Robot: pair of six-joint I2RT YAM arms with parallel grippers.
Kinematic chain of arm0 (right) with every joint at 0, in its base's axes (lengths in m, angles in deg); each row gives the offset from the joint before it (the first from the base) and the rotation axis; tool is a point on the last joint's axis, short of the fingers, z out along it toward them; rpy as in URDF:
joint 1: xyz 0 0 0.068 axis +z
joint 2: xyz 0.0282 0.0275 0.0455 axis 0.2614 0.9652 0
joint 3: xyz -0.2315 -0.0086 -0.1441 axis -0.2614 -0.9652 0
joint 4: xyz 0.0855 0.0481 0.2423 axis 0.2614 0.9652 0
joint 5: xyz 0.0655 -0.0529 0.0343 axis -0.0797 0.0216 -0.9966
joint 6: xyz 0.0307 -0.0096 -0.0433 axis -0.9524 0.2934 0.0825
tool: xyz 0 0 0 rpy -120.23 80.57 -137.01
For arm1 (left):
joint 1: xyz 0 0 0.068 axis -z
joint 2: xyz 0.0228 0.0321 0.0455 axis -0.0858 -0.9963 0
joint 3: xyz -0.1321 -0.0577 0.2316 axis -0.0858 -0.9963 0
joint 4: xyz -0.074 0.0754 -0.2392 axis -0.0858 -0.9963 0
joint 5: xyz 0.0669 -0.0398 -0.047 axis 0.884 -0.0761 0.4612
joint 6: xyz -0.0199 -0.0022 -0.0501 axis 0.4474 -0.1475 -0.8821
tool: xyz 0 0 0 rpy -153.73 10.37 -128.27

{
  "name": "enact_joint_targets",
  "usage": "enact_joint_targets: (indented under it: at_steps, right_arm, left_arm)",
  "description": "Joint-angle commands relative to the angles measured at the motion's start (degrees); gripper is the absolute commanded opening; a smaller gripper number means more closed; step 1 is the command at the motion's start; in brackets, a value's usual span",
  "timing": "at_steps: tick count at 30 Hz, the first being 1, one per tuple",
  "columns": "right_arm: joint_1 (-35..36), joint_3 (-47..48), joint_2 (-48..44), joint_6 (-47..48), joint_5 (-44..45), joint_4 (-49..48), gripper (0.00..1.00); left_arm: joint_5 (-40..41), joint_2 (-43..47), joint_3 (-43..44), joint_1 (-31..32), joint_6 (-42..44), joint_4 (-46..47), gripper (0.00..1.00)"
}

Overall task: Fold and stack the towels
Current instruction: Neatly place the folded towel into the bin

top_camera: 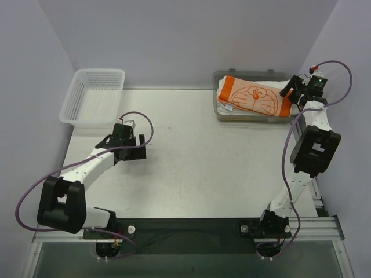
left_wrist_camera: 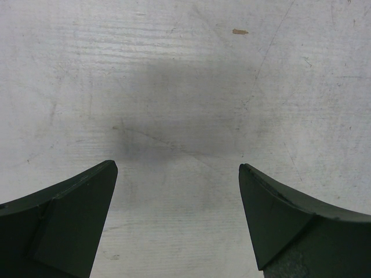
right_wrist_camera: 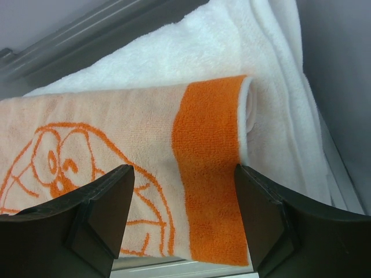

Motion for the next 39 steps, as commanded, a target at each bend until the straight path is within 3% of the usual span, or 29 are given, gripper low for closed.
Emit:
enact_joint_targets:
  at_steps: [1,6,29,36,39]
  right_arm:
    - [-0.7,-1.0,-2.5,-0.9,-1.5,-6.0,0.7]
    - [-0.8,-4.2,-4.1,-1.2,2.1,-13.2,0.7]
    - [-2.9,3.1,9.5,-8.6,-6.2,-9.8,0.65]
    - [-3.0,3.8,8.0,-8.0,-8.8,-11.3,0.37]
    - [-2.9,4.0,7.2,-7.7,-10.2,-12.6,0.19]
  left_arm:
    - [-0.6,0.2,2.4,0.2,1.2,0.2,0.97]
    - [-0.6,-0.9,2.7,0.2,1.3,0.2,0.97]
    - [-0.9,-2.4,2.8,0.3,1.5,0.2,0.97]
    - [-0.9,-2.5,2.7,0.4,1.6,0.2,0.98]
    - [-0.9,-2.6,2.8,0.4,1.6,0.2,0.97]
